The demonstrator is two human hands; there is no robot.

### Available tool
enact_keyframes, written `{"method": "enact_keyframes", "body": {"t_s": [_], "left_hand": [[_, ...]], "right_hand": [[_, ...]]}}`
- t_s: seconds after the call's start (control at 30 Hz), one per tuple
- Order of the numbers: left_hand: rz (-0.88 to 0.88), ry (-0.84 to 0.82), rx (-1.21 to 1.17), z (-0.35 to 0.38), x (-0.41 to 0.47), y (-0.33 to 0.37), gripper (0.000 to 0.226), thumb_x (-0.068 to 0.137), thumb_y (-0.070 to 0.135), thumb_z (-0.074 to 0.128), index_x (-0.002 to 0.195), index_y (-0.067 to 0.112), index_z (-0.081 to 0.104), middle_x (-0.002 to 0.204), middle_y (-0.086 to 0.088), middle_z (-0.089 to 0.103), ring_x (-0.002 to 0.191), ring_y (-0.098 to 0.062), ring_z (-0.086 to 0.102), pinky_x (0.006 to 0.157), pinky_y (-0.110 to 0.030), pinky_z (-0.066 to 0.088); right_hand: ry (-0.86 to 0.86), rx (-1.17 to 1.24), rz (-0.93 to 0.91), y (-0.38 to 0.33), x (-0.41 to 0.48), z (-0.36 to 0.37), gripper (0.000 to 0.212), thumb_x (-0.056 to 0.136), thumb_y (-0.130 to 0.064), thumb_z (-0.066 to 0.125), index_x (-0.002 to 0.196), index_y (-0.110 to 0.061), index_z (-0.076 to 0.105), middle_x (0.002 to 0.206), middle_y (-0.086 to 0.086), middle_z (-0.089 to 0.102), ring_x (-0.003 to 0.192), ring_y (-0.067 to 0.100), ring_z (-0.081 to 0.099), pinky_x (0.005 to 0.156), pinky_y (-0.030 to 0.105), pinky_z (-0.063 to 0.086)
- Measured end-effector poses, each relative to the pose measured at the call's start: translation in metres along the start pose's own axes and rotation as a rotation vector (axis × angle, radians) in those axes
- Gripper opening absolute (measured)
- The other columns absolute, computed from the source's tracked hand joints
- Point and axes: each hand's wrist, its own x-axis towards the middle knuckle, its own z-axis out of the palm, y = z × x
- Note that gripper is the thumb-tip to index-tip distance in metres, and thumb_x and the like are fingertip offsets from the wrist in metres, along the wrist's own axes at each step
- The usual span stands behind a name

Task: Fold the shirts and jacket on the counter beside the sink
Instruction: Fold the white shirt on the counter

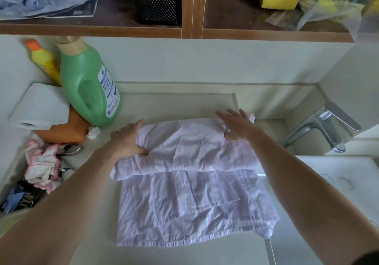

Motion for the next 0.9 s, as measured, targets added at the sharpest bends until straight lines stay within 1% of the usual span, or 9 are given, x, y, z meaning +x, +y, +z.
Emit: {"method": "enact_keyframes", "body": {"t_s": [0.1,0.2,0.37,0.47,0.63,0.7,0.77,0.83,0.9], "left_hand": [[-0.011,0.021,-0.293,-0.003,0.004,0.0,0.073,0.07,0.032,0.087,0.134,0.02,0.055,0.133,-0.007,0.062,0.115,-0.026,0.059,0.097,-0.04,0.046],[-0.003,0.175,-0.469,-0.008,0.001,-0.001,0.047,0.076,0.023,0.085,0.118,0.015,0.065,0.117,-0.003,0.066,0.098,-0.021,0.06,0.076,-0.03,0.043],[0.109,0.466,-0.453,-0.042,-0.003,0.005,0.036,0.076,0.011,0.082,0.108,0.011,0.065,0.099,-0.003,0.063,0.091,-0.025,0.06,0.073,-0.033,0.044],[0.206,0.526,-0.383,-0.049,-0.022,0.008,0.032,0.073,-0.005,0.075,0.1,0.011,0.066,0.094,0.0,0.059,0.087,-0.023,0.058,0.074,-0.035,0.047],[0.252,0.225,-0.072,-0.016,-0.065,0.016,0.025,0.079,0.01,0.065,0.079,0.031,0.052,0.08,0.009,0.059,0.079,-0.023,0.064,0.062,-0.03,0.043],[0.188,0.07,0.049,-0.001,-0.079,0.014,0.022,0.079,0.015,0.064,0.084,0.034,0.052,0.09,0.011,0.062,0.088,-0.018,0.063,0.069,-0.029,0.043],[0.102,-0.148,0.095,0.004,-0.088,0.007,0.028,0.076,0.016,0.07,0.091,0.035,0.056,0.096,0.012,0.061,0.091,-0.015,0.06,0.07,-0.027,0.041],[0.062,-0.338,0.119,-0.003,-0.092,0.002,0.028,0.075,0.012,0.074,0.094,0.028,0.063,0.094,0.006,0.064,0.083,-0.015,0.061,0.062,-0.023,0.042],[0.072,-0.26,0.068,-0.012,-0.09,0.008,0.015,0.078,0.009,0.068,0.085,0.023,0.069,0.085,0.006,0.069,0.074,-0.014,0.063,0.057,-0.02,0.045]], "right_hand": [[0.019,-0.075,0.122,0.002,0.003,-0.009,0.054,0.076,-0.043,0.072,0.126,-0.03,0.054,0.128,0.003,0.061,0.126,0.029,0.051,0.113,0.044,0.031],[0.17,0.013,0.209,0.006,-0.003,-0.016,0.023,0.08,-0.044,0.071,0.086,-0.03,0.054,0.101,0.002,0.066,0.103,0.033,0.059,0.086,0.036,0.05],[0.619,0.105,0.103,0.011,-0.024,-0.045,0.023,0.085,-0.023,0.069,0.103,-0.012,0.061,0.11,0.011,0.056,0.079,0.038,0.065,0.066,0.038,0.048],[0.687,0.12,0.039,0.015,-0.045,-0.052,0.025,0.08,-0.004,0.062,0.105,-0.009,0.06,0.115,0.013,0.053,0.072,0.04,0.063,0.059,0.036,0.046],[0.417,0.12,0.02,0.021,-0.087,-0.009,0.025,0.078,-0.004,0.061,0.101,-0.013,0.06,0.111,0.01,0.058,0.084,0.037,0.063,0.061,0.031,0.042],[0.116,0.182,0.024,0.022,-0.102,0.013,0.013,0.085,-0.02,0.067,0.091,-0.026,0.057,0.106,-0.002,0.06,0.085,0.022,0.061,0.063,0.024,0.037],[-0.117,0.255,-0.006,0.024,-0.115,0.023,0.023,0.083,-0.052,0.07,0.084,-0.031,0.062,0.099,-0.017,0.057,0.086,-0.004,0.055,0.067,0.014,0.034],[-0.045,0.491,0.073,0.021,-0.126,0.022,0.035,0.084,-0.067,0.058,0.078,-0.034,0.069,0.091,-0.016,0.066,0.088,-0.004,0.06,0.075,0.02,0.043],[0.244,0.602,0.152,0.015,-0.126,0.02,0.035,0.092,-0.056,0.057,0.071,-0.029,0.065,0.077,-0.011,0.07,0.079,0.015,0.068,0.07,0.029,0.05]]}}
